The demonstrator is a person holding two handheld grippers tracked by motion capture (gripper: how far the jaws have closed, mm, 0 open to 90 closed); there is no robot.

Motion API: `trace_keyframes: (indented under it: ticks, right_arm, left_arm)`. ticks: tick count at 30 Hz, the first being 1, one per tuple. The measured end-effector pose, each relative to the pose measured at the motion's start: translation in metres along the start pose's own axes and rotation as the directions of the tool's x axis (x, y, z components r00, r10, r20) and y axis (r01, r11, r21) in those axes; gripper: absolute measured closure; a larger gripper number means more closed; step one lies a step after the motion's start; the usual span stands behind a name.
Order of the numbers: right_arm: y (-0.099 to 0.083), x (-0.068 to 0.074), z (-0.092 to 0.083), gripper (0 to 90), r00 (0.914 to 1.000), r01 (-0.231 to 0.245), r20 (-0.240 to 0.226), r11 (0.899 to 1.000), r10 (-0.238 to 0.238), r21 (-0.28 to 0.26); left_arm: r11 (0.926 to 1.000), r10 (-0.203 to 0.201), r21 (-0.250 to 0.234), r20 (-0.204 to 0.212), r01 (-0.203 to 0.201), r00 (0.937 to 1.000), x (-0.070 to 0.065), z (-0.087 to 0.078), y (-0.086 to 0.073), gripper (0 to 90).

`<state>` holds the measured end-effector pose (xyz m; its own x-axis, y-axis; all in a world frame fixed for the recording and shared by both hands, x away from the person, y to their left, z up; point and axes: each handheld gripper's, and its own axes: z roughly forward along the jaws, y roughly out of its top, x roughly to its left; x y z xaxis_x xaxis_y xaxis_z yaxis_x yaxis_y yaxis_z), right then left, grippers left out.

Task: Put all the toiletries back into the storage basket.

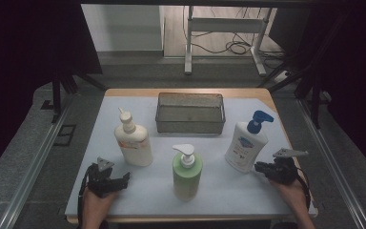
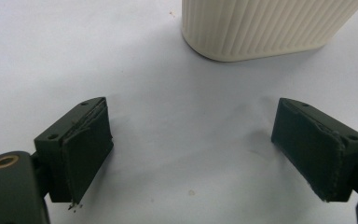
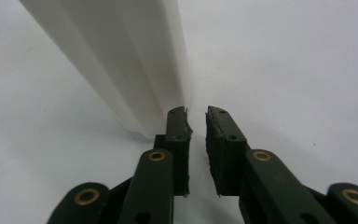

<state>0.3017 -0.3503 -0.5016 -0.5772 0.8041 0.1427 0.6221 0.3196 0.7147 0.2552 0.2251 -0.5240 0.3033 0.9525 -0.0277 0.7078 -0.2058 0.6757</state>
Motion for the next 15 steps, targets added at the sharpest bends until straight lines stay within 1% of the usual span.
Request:
trace_keyframes:
  ticks: [5, 15]
  right_arm:
    - [-0.002, 0.003, -0.009, 70.4, 1.0000, -0.005, 0.001, 1.000, 0.005, -0.018]
    - [-0.003, 0.014, -0.018, 57.3, 0.9996, 0.021, -0.016, 1.000, -0.021, -0.023]
  left_arm:
    - [1.0000, 0.000, 0.000, 0.000, 0.000, 1.0000, 0.000, 0.000, 0.000, 11.8]
    - [1.0000, 0.000, 0.000, 0.000, 0.000, 1.0000, 0.000, 0.000, 0.000, 11.8]
